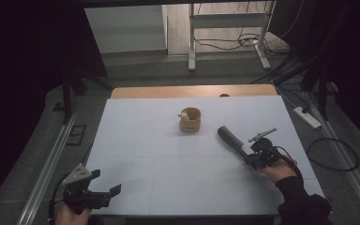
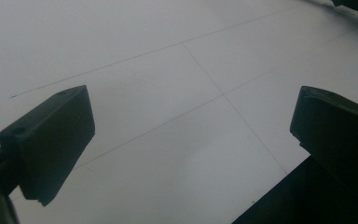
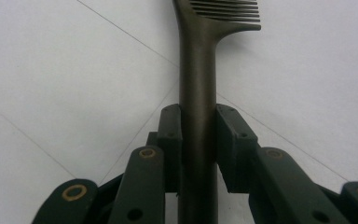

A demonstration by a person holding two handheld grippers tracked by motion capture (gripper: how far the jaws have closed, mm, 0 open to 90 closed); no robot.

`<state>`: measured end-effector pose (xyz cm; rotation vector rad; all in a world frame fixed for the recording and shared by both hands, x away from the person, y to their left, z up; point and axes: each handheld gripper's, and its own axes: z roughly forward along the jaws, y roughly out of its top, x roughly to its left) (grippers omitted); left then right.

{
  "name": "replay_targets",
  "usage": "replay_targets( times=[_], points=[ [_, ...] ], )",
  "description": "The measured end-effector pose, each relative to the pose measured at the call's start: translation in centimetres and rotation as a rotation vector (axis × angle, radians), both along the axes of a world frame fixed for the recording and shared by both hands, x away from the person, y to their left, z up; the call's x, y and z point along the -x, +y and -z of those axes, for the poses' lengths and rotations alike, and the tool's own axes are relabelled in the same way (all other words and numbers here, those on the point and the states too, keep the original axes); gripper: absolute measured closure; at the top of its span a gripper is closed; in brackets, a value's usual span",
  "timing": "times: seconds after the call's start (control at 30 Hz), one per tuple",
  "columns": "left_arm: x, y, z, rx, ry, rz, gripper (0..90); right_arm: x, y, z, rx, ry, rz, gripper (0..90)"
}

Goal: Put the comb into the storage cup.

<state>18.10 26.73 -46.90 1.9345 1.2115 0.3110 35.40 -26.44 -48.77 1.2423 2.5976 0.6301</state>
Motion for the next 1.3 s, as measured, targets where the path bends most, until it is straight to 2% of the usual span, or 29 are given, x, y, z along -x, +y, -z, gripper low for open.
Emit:
replay_targets(
  times=[0.1, 0.23, 0.33, 0.43, 0.7, 0.8, 0.97, 1.3],
  points=[
    [-0.3, -0.3, 0.0, 0.003, -0.003, 0.022, 0.3, 0.2, -0.1, -0.2, -0.009, -0.015, -0.01, 72.4],
    [-0.5, -0.5, -0.2, 0.001, -0.014, 0.028, 0.3, 0.5, -0.2, -0.5, -0.02, -0.041, -0.017, 72.4],
    [-0.7, -0.8, -0.5, -0.005, -0.045, 0.022, 0.0, 0.7, -0.3, -0.8, -0.031, -0.055, -0.017, 72.4],
    [-0.9, -1.1, -0.7, -0.022, -0.051, 0.02, 0.0, 1.0, -0.4, -1.0, -0.043, -0.075, -0.018, 72.4],
    [-2.0, -2.3, -1.1, -0.018, -0.049, 0.044, 0.0, 1.9, -0.7, -1.8, -0.063, -0.131, -0.022, 72.4],
    [-2.4, -2.8, -1.4, -0.006, -0.056, 0.053, 0.0, 2.2, -0.8, -2.1, -0.07, -0.144, -0.023, 72.4],
    [-3.2, -3.5, -2.0, -0.019, -0.08, 0.069, 0.0, 2.7, -0.8, -2.4, -0.081, -0.173, -0.029, 72.5],
    [-5.1, -5.2, -2.8, 0.012, -0.093, 0.097, 0.0, 3.5, -0.7, -2.9, -0.093, -0.223, -0.049, 72.4]
  ],
)
